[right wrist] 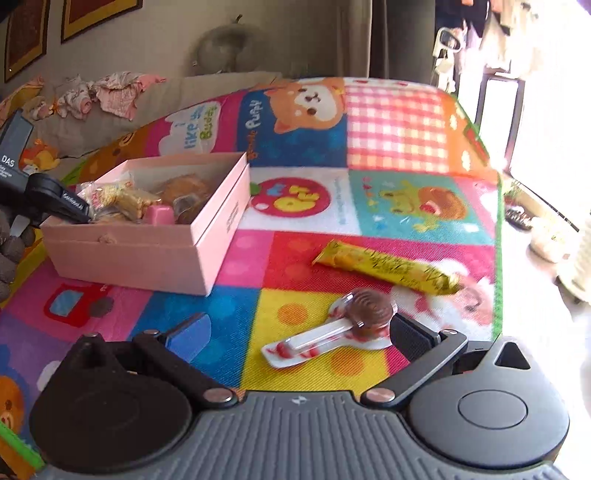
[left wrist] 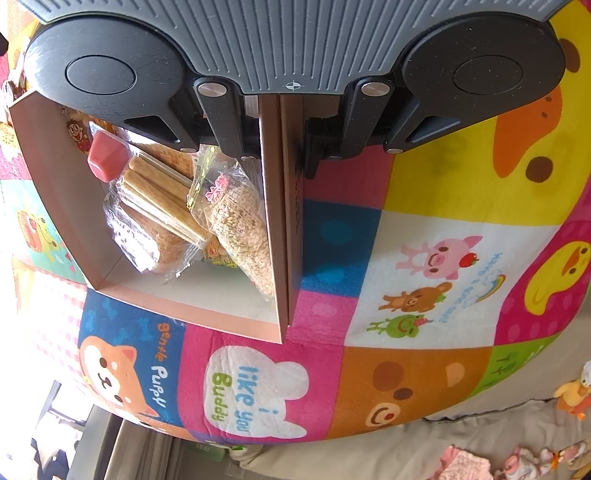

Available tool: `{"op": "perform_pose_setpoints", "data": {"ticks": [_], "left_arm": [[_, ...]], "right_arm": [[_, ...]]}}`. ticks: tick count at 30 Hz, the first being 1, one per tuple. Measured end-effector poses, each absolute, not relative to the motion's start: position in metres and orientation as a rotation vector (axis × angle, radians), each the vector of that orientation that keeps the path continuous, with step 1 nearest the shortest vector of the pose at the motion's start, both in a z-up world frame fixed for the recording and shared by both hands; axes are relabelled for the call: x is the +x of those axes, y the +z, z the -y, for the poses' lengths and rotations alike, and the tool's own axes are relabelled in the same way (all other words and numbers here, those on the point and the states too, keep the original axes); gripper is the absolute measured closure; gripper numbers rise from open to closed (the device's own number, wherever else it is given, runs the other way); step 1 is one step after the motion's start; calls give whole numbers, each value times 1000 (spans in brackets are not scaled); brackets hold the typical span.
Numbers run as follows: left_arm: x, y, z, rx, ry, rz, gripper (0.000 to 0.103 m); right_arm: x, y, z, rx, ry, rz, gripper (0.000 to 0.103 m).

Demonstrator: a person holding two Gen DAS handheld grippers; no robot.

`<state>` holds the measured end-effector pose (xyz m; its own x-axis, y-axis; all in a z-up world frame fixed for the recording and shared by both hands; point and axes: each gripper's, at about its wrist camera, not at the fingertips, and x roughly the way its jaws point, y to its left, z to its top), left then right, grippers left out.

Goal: Organize objects
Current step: 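Move the right gripper toward the brown swirl lollipop, then grasp the lollipop by its white stick with the right gripper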

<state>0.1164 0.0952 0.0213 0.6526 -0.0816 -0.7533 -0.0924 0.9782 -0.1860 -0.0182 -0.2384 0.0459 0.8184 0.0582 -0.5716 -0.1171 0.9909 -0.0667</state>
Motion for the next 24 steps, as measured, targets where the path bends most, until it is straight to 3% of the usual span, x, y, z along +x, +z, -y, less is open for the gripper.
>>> {"op": "perform_pose_setpoints", "data": {"ticks": [8,15,20,24], "left_arm": [[115,21,-95,-213,6,-863,88],[115,21,-95,-214,5,-863,88],[115,22,-95,-211,4,-864,88],[116,22,-95,-212,1,-864,88]], "right_arm": [[8,19,253,-27,38,-744,5],[-6,17,269,-145,-65,-698,6],[-2,28,308,52,10,-729,11],[14,33,307,51,49,-710,13]]}}
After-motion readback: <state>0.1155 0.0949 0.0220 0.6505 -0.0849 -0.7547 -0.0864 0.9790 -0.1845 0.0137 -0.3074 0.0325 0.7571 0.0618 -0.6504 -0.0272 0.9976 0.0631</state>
